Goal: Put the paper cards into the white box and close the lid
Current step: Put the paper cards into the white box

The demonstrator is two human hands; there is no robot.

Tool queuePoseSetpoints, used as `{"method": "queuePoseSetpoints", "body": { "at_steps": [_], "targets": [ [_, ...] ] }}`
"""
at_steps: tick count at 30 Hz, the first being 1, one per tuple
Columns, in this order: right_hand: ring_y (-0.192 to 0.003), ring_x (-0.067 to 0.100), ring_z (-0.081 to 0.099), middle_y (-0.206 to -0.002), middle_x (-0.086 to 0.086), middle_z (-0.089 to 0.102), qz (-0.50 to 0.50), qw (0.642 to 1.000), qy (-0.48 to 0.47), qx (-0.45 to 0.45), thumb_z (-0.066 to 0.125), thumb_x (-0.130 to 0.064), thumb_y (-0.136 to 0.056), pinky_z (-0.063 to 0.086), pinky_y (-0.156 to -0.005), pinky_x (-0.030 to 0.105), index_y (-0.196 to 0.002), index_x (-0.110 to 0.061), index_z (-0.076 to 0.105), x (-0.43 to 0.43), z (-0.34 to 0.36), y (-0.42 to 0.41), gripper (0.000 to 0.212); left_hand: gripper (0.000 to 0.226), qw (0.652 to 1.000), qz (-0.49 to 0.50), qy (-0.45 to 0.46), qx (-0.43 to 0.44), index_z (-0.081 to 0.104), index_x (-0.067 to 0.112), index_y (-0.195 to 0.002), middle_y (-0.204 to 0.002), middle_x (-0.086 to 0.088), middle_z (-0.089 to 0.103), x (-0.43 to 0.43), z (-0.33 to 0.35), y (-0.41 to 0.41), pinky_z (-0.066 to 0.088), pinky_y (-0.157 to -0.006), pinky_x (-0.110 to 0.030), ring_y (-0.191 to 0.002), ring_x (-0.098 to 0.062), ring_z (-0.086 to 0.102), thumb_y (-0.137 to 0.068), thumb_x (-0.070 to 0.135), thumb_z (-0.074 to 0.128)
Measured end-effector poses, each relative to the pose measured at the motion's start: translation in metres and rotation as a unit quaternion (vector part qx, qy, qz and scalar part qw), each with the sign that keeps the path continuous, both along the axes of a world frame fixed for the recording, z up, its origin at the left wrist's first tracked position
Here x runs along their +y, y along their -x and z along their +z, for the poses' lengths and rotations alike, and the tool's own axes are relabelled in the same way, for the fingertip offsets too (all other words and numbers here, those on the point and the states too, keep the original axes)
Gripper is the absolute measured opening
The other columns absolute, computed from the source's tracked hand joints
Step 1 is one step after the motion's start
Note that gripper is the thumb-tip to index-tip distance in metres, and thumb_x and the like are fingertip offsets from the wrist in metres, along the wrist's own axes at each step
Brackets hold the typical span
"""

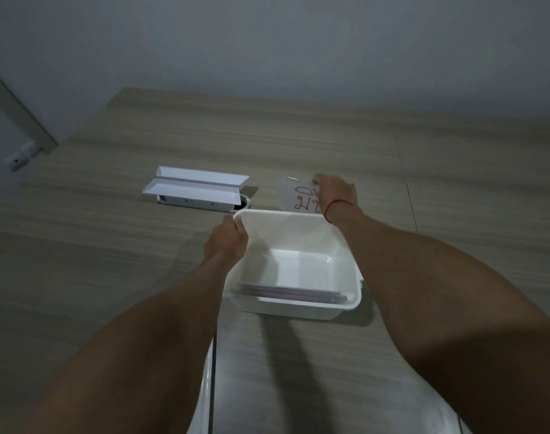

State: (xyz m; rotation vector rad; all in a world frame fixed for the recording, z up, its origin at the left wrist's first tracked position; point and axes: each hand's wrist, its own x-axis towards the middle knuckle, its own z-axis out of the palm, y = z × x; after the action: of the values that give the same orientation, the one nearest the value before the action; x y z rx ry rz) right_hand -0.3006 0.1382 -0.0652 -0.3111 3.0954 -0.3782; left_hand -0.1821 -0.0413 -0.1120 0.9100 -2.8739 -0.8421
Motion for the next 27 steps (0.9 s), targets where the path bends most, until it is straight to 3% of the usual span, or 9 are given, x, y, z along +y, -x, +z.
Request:
{"method": "queuePoseSetpoints", "body": {
  "at_steps": [6,11,19,23,27],
  "targets": [
    [-0.117,0.028,0.053,-0.119,0.006,0.065,-0.022,0.988,0.056,0.142,0.043,-0.020,-0.097,0.032,-0.096,0.038,-0.118,-0.027,0.059,0.006,0.049,-0.021,0.027,0.041,0.997,-0.034,-0.041,-0.059,0.041,0.002,-0.134,-0.132,-0.024,0.055,0.002,0.016,-0.024,0.044,-0.093,-0.042,-0.120,-0.041,0.054,-0.099,0.022,0.034],
    [-0.116,0.027,0.051,-0.118,0.006,0.065,-0.026,0.981,0.130,0.141,0.036,-0.027,-0.097,0.029,-0.096,0.040,-0.117,-0.029,0.062,0.014,0.084,-0.039,0.032,0.043,0.995,-0.026,-0.088,-0.043,0.038,0.001,-0.134,-0.129,-0.024,0.056,0.007,0.025,-0.040,0.043,-0.078,-0.038,-0.114,-0.040,0.057,-0.092,0.009,0.044],
    [-0.121,0.028,0.053,-0.126,0.006,0.063,-0.009,0.986,0.146,-0.082,0.046,-0.028,-0.097,0.035,-0.108,0.042,-0.111,-0.020,0.065,0.015,0.055,-0.083,0.025,0.041,0.991,-0.016,-0.129,0.016,0.049,0.000,-0.128,-0.125,-0.024,0.060,0.007,0.019,-0.055,0.047,-0.087,-0.040,-0.114,-0.040,0.057,-0.088,0.004,0.042],
    [-0.108,0.027,0.059,-0.123,0.010,0.065,0.008,0.973,0.115,-0.199,0.051,-0.021,-0.095,0.046,-0.094,0.032,-0.112,-0.016,0.067,0.018,0.032,-0.106,0.024,0.034,0.987,-0.006,-0.151,0.052,0.054,0.005,-0.120,-0.118,-0.019,0.061,0.008,0.012,-0.054,0.038,-0.079,-0.031,-0.108,-0.034,0.058,-0.092,0.005,0.034],
    [-0.101,0.022,0.060,-0.121,0.001,0.064,0.078,0.957,-0.004,-0.279,0.057,-0.025,-0.090,0.050,-0.086,0.028,-0.111,-0.023,0.070,0.019,0.025,-0.125,0.025,0.021,0.986,-0.020,-0.156,0.062,0.048,0.013,-0.095,-0.099,-0.011,0.054,0.011,0.009,-0.053,0.035,-0.075,-0.030,-0.089,-0.023,0.048,-0.092,0.002,0.031]
  ]
}}
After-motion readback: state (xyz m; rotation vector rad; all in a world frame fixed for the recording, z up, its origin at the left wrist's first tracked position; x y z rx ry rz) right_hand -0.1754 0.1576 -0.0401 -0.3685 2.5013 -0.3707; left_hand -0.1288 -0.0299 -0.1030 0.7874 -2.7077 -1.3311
